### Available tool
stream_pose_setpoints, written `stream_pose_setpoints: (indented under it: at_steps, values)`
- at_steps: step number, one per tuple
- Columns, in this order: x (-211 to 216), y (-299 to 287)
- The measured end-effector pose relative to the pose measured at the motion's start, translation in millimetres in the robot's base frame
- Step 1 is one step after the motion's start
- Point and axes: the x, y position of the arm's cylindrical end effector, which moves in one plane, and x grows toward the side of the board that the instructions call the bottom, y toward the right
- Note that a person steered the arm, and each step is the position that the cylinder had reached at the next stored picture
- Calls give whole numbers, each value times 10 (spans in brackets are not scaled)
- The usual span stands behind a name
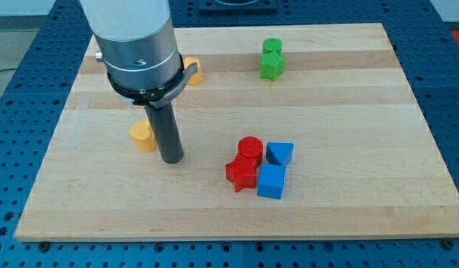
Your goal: Move the yellow heart to the bottom left of the yellow hexagon
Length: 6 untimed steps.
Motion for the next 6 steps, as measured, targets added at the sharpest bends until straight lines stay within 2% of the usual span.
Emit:
stream_pose_setpoints:
  at_steps: [1,2,3,4,5,6]
  values:
    - [-42,-218]
    - [-77,-916]
    - [-134,-952]
    - [-251,-461]
    - [-672,-302]
    - [-778,223]
